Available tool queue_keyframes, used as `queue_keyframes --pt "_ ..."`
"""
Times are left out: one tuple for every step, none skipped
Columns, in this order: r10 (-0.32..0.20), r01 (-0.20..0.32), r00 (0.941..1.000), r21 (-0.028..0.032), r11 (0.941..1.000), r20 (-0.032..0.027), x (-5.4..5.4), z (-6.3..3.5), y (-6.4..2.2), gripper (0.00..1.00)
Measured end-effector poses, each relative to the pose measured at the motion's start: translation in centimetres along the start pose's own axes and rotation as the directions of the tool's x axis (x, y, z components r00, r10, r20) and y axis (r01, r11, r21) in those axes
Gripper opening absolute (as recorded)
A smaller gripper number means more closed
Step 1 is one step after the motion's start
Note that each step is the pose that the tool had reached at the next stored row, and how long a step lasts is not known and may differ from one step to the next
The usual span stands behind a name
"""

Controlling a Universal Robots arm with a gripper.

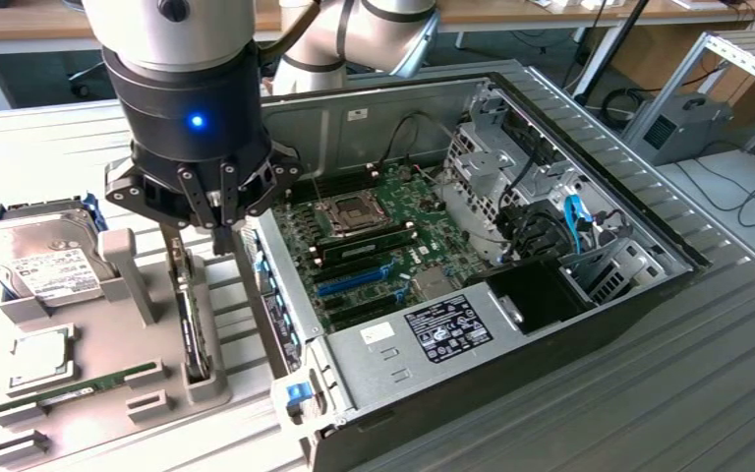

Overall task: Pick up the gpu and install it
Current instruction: 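Reach for the gpu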

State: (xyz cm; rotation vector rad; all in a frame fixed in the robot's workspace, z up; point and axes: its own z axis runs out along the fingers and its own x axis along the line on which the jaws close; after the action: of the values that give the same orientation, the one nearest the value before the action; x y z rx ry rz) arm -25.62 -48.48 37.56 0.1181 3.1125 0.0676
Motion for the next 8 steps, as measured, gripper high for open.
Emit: queue_keyframes --pt "0.0 0.0 1.0 0.0 1.0 0.0001 -0.01 0.0 -0.03 0.11" --pt "0.0 0.0 1.0 0.0 1.0 0.0001 -0.01 0.0 -0.06 0.11" --pt "0.0 0.0 1.0 -0.0001 1.0 0.0001 -0.01 0.01 -0.1 0.11" --pt "0.0 0.0 1.0 -0.0001 1.0 0.0001 -0.01 0.01 -0.12 0.11" --pt "0.0 0.0 1.0 0.0 1.0 0.0 -0.01 0.01 -0.16 0.11" --pt "0.0 0.0 1.0 0.0 1.0 0.0 -0.02 0.01 -0.19 0.11" --pt "0.0 0.0 1.0 0.0 1.0 0.0 -0.02 0.01 -0.25 0.11" --pt "0.0 0.0 1.0 0.0 1.0 0.0 -0.02 0.01 -0.28 0.11"
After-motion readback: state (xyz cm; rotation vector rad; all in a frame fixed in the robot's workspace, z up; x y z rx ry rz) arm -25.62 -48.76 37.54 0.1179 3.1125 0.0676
